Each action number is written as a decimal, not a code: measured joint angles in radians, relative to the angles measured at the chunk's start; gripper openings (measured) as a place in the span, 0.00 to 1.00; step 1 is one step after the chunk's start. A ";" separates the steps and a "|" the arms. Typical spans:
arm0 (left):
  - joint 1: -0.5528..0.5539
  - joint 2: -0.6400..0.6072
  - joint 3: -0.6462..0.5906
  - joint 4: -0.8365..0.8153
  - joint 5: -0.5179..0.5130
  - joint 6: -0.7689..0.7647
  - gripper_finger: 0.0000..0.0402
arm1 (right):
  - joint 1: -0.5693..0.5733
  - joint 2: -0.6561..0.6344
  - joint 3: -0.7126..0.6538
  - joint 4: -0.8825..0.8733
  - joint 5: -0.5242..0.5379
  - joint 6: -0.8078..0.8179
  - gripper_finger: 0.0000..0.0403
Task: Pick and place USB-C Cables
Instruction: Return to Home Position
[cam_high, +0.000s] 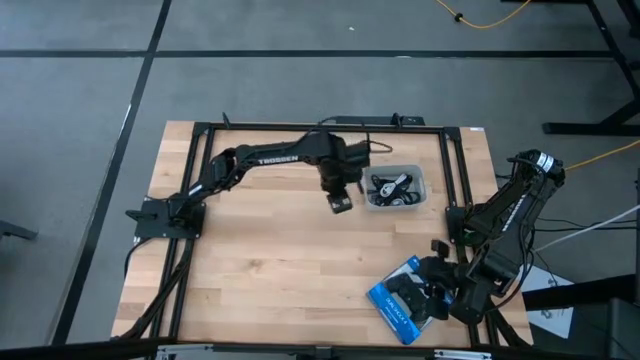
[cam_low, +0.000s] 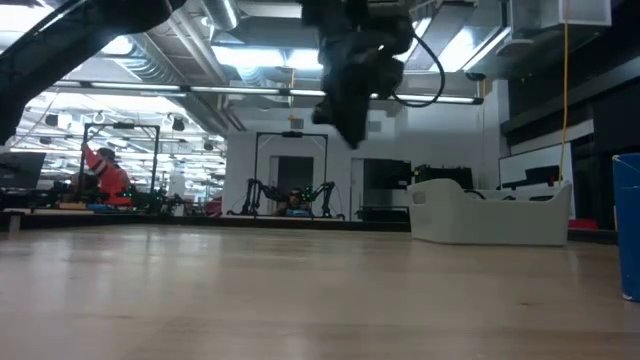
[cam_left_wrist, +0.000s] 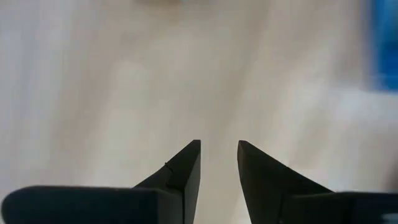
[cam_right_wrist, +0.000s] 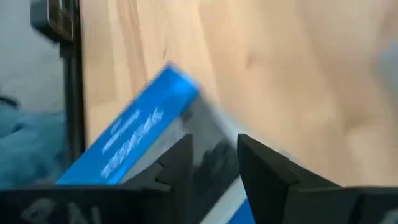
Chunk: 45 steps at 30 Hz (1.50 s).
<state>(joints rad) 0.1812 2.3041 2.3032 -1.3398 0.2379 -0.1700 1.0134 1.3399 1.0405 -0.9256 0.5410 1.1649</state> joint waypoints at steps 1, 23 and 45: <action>-0.011 0.000 0.000 -0.045 -0.052 0.038 0.25 | -0.001 0.000 0.000 0.014 0.049 -0.042 0.32; 0.008 -0.277 -0.140 -0.226 -0.278 0.327 0.25 | -0.108 -0.008 -0.164 0.583 0.213 -0.734 0.32; -0.002 -1.384 -1.553 0.865 -0.176 -0.010 0.25 | -0.469 -0.412 -0.378 0.847 -0.393 -1.050 0.32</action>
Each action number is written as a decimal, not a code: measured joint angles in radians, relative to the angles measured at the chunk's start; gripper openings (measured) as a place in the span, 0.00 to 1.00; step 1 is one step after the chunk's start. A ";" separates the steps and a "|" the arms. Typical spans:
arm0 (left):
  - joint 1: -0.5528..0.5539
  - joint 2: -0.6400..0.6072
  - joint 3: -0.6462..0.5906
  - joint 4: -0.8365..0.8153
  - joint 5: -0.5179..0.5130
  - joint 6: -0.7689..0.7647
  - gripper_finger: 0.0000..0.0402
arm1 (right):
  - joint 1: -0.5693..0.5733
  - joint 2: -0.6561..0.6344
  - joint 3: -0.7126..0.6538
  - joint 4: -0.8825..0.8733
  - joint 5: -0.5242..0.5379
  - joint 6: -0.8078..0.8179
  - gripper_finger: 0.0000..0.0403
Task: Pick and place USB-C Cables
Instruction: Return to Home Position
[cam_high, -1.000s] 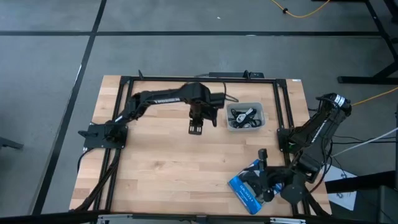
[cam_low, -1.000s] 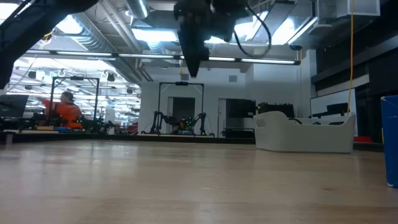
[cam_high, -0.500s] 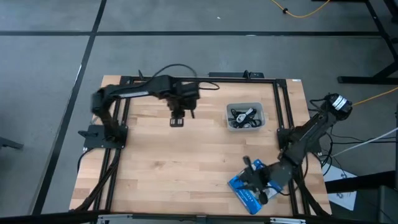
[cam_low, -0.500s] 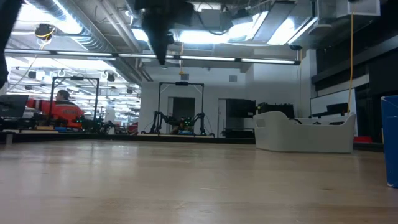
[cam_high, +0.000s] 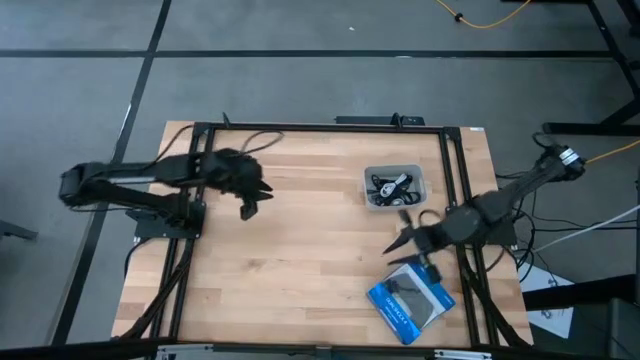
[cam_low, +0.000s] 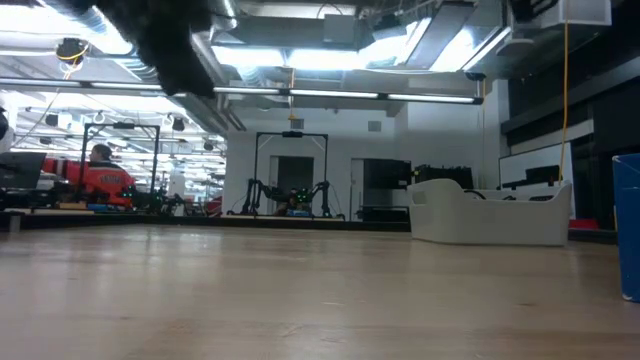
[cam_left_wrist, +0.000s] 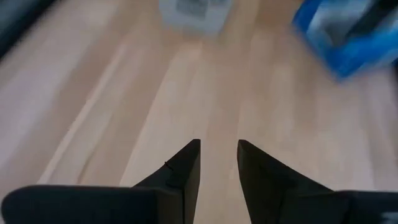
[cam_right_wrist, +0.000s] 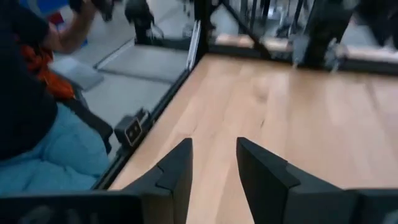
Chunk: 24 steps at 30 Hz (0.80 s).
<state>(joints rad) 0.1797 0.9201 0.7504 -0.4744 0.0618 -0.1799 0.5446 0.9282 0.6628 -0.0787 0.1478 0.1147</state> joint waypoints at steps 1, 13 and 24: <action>-0.007 -0.049 -0.053 0.082 0.000 -0.019 0.25 | 0.000 -0.039 0.000 -0.012 0.000 -0.013 0.32; -0.083 -0.395 -0.593 0.792 -0.127 -0.047 0.25 | 0.000 -0.308 -0.214 0.098 -0.067 -0.112 0.32; -0.083 -0.606 -0.743 0.867 -0.133 0.023 0.25 | 0.000 -0.447 -0.307 0.140 -0.125 -0.062 0.32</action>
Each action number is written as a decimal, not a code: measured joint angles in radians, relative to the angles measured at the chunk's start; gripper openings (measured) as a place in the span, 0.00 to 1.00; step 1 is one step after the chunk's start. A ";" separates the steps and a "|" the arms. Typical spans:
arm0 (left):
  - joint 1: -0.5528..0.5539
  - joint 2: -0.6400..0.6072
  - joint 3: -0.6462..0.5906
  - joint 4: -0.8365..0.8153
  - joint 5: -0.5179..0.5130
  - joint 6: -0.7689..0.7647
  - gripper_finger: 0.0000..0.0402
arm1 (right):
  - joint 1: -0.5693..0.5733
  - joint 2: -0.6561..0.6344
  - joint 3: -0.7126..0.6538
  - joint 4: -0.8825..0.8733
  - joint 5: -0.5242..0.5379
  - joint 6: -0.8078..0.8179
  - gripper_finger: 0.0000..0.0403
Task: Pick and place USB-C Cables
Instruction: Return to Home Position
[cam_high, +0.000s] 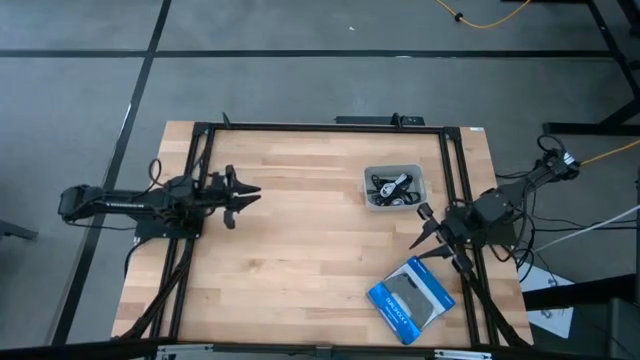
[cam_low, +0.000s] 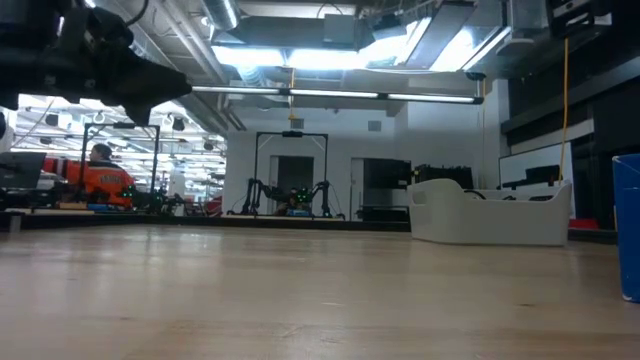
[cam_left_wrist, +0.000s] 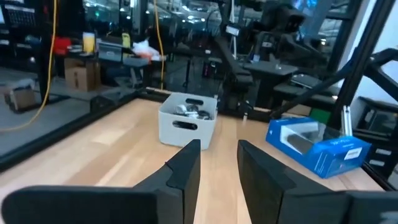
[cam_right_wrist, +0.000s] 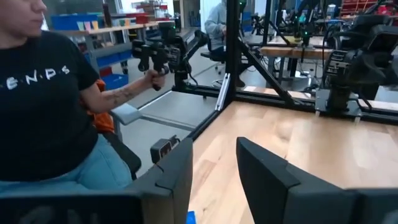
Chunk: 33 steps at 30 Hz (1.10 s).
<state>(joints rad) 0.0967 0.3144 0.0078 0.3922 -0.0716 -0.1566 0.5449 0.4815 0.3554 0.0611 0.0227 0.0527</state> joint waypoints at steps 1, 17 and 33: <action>0.000 -0.028 0.000 -0.029 0.008 0.006 0.25 | 0.000 -0.009 -0.001 -0.007 0.000 0.009 0.32; 0.001 -0.312 0.027 -0.449 0.040 -0.001 0.25 | 0.000 -0.019 -0.002 -0.052 0.000 0.020 0.32; 0.001 -0.312 0.027 -0.450 0.060 -0.025 0.25 | 0.000 -0.026 -0.227 0.090 0.002 0.020 0.32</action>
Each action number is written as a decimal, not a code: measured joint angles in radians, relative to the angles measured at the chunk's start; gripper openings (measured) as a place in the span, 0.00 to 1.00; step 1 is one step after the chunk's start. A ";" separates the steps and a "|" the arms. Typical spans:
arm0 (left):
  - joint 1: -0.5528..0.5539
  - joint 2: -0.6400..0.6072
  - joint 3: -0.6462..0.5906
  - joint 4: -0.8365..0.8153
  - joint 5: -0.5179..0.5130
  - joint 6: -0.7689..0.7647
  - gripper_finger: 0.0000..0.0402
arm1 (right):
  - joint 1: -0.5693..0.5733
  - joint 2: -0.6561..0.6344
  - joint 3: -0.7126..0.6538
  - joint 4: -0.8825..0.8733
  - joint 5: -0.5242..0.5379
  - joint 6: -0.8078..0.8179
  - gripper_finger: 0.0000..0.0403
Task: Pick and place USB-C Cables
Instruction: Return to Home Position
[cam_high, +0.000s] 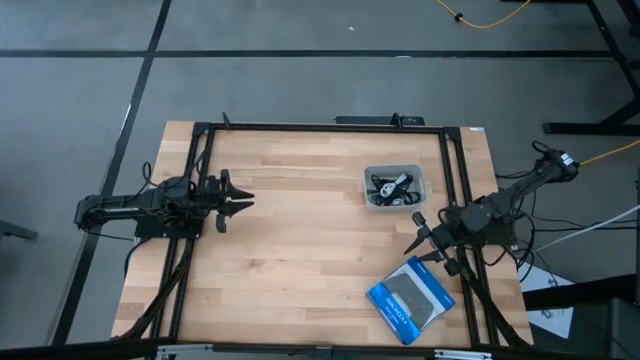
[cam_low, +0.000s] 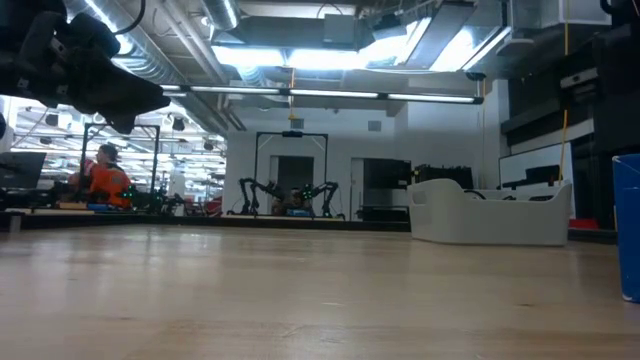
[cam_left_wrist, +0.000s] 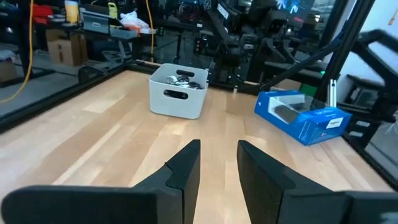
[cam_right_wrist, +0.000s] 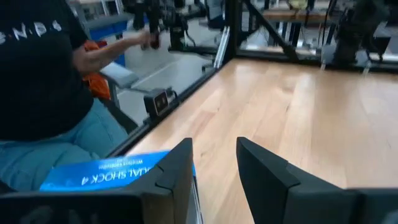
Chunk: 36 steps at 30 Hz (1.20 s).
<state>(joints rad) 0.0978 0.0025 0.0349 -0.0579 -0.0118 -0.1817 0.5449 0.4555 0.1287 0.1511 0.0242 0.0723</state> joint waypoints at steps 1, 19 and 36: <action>0.000 0.000 0.000 0.000 0.000 -0.018 0.25 | 0.000 -0.004 -0.014 0.025 0.000 -0.001 0.32; 0.000 0.000 0.000 0.000 -0.005 -0.010 0.25 | 0.000 -0.126 -0.041 -0.240 0.001 -0.008 0.32; 0.000 0.000 0.000 -0.001 -0.005 -0.010 0.25 | -0.055 -0.358 -0.122 -0.122 -0.027 -0.154 0.32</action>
<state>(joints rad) 0.0978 0.0025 0.0353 -0.0589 -0.0170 -0.1917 0.4900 0.0972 0.0071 0.0288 -0.0027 -0.0816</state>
